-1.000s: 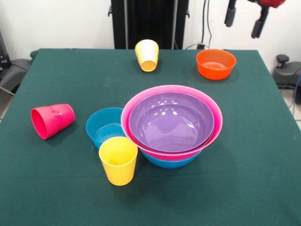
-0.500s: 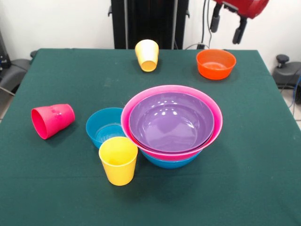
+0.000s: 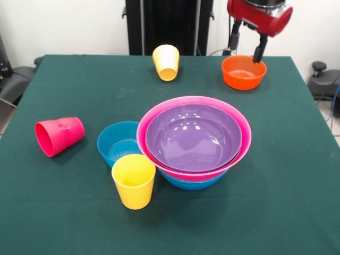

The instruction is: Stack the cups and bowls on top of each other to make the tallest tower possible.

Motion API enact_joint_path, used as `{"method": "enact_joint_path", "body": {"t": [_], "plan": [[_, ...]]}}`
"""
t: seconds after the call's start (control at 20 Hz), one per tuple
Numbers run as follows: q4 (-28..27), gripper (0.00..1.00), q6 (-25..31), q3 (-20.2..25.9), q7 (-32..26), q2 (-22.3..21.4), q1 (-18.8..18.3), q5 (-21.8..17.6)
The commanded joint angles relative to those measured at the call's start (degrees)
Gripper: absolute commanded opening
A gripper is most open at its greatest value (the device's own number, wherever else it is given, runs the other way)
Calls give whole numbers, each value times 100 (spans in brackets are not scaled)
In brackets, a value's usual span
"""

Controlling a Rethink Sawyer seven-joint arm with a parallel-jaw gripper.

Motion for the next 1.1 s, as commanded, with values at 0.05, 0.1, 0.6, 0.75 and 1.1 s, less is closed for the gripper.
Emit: {"method": "enact_joint_path", "body": {"t": [0.05, 0.1, 0.6, 0.75, 1.1], "plan": [[567, 100, -599, 931, 370, 501, -88, 88], [561, 100, -656, 929, 458, 544, -51, 95], [652, 100, -1062, 982, 658, 771, 93, 128], [779, 100, -1208, 1024, 649, 772, 100, 124], [984, 100, -1225, 863, 958, 621, 397, 132]]}}
